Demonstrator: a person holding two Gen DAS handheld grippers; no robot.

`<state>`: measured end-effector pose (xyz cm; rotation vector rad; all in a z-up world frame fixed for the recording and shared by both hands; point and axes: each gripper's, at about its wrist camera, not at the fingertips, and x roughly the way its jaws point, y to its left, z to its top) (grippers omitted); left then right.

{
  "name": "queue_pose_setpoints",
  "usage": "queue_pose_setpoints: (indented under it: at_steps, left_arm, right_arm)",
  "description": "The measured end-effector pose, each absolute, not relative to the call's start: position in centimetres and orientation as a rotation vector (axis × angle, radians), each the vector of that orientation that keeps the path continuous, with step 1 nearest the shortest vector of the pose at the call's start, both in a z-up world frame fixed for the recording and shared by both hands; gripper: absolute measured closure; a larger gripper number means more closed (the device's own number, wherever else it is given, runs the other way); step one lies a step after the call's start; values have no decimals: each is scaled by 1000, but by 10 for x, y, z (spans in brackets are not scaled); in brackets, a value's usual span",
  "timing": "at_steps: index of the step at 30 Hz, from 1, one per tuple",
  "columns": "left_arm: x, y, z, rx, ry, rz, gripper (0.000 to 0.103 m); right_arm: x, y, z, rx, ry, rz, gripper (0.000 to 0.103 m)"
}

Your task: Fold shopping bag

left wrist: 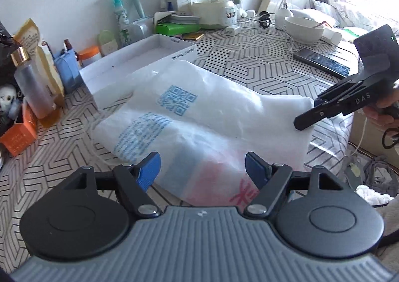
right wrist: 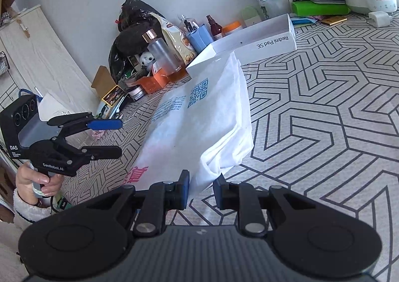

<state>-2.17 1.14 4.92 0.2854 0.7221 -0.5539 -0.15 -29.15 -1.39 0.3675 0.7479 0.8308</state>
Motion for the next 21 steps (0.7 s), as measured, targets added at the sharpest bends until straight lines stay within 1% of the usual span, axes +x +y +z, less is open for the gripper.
queue_pose_setpoints:
  at_steps: [3,8,12,13,16,17,21]
  left_arm:
    - [-13,5,36,288,758,-583,28]
    - [0,1,14,315,818,-590,28]
    - [2,4,8,316,815,-613,28]
    - [2,5,8,309,816,-618,28]
    - [3,10,6,281,813,-632,27]
    - [3,10,6,279,808,-636,27]
    - [2,10,6,280,799,-642,27]
  right_arm:
    - [-2,-289,-8,362,738,839,82]
    - [7,-290,-1,436,755,891,82]
    - [18,-288,-2,472,792,902,82]
    - [20,-287,-3,467,800,898,81]
    - [20,-283,-6,422,806,874,69]
    - [18,-281,-8,407,802,870,67]
    - [11,-270,-15,353,808,920,67]
